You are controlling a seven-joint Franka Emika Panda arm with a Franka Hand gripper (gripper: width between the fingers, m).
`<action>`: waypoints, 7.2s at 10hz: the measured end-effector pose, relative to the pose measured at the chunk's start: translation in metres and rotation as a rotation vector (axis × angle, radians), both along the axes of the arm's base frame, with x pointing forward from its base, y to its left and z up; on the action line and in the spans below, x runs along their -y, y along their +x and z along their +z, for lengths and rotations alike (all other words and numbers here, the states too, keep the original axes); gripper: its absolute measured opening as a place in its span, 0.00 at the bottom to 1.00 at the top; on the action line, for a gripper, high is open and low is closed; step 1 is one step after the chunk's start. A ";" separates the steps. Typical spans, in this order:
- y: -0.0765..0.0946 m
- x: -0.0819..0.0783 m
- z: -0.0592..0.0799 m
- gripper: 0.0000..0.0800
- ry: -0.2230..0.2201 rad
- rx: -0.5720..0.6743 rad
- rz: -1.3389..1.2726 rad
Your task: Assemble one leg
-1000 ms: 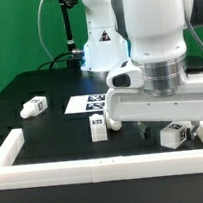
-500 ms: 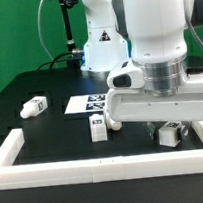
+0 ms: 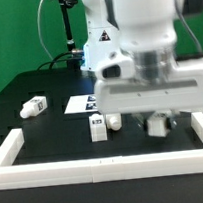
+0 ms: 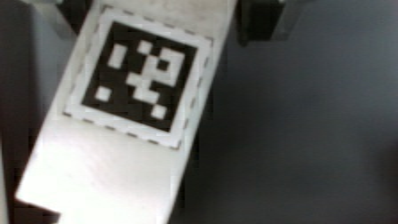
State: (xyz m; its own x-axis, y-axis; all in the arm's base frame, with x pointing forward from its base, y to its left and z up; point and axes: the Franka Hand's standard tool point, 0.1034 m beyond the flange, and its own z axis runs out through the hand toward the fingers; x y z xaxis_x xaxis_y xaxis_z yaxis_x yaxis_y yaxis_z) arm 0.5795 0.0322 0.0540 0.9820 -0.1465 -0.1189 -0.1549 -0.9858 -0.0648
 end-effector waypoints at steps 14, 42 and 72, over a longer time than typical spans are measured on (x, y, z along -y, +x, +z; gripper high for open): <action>-0.047 0.152 -0.015 0.40 -0.031 0.051 0.307; -0.124 -0.033 0.029 0.81 -0.073 0.118 0.301; -0.219 -0.047 -0.036 0.07 -0.038 -0.117 -0.224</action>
Offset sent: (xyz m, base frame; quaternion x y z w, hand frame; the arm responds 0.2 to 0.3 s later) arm 0.0000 0.0000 0.0000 0.0000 0.0000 0.0000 1.0000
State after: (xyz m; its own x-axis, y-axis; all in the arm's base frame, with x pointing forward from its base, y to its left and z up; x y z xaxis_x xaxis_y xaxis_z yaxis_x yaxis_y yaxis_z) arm 0.3610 0.0797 0.0179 0.9045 -0.3652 -0.2201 -0.3738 -0.9275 0.0028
